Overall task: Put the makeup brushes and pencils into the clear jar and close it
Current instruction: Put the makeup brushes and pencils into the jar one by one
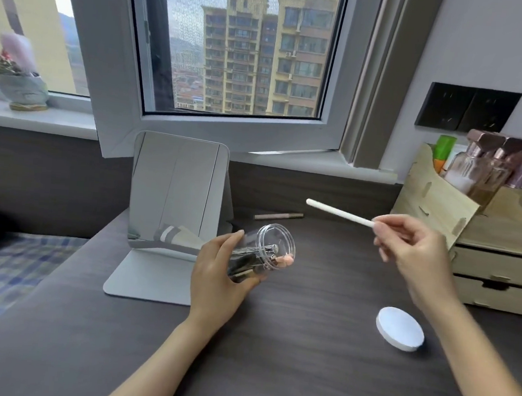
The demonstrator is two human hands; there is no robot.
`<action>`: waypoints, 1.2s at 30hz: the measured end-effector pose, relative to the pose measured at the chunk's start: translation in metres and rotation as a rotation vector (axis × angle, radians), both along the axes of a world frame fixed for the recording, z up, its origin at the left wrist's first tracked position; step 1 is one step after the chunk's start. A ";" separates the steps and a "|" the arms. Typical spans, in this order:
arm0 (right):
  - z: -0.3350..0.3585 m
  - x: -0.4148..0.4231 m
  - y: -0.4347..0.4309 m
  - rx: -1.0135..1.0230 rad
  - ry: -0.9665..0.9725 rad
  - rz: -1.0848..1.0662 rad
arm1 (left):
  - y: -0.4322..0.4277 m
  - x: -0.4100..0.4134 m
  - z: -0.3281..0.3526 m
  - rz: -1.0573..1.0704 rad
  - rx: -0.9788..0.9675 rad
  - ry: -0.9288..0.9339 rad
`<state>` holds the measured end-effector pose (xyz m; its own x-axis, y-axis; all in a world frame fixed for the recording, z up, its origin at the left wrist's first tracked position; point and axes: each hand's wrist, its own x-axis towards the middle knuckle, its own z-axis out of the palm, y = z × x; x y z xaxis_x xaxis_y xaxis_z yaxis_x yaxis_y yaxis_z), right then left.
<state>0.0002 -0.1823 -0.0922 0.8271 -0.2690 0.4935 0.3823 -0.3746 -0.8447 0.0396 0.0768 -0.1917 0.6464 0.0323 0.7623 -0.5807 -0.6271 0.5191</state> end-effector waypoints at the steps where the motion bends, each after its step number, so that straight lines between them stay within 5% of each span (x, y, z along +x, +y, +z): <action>1: 0.007 -0.015 0.000 0.020 -0.016 0.038 | 0.000 0.000 -0.001 -0.002 0.004 0.001; 16: -0.015 0.001 0.091 -0.711 -0.289 0.047 | -0.003 -0.002 -0.001 -0.040 0.009 -0.022; 18: -0.013 0.009 0.089 -0.645 -0.287 0.121 | -0.003 -0.001 0.000 -0.037 0.001 -0.016; 20: -0.011 0.023 0.085 -0.303 -0.215 0.179 | -0.002 0.000 0.001 -0.029 -0.019 -0.014; 22: -0.017 0.053 0.078 -0.168 -0.114 0.028 | -0.002 0.001 0.002 -0.021 -0.044 -0.013; 25: -0.044 0.113 0.069 -0.549 0.123 -0.136 | -0.001 0.003 0.002 -0.012 -0.063 -0.008; 29: -0.071 0.167 0.069 -0.850 0.427 -0.063 | 0.001 0.006 -0.001 0.009 -0.065 0.000; 36: -0.090 0.206 0.074 -1.373 0.448 -0.282 | 0.000 0.006 0.001 0.005 -0.091 0.010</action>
<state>0.2058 -0.1079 -0.1819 0.9772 0.0132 0.2118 -0.0304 -0.9791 0.2012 0.0453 0.0765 -0.1911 0.6540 0.1044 0.7493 -0.5718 -0.5803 0.5799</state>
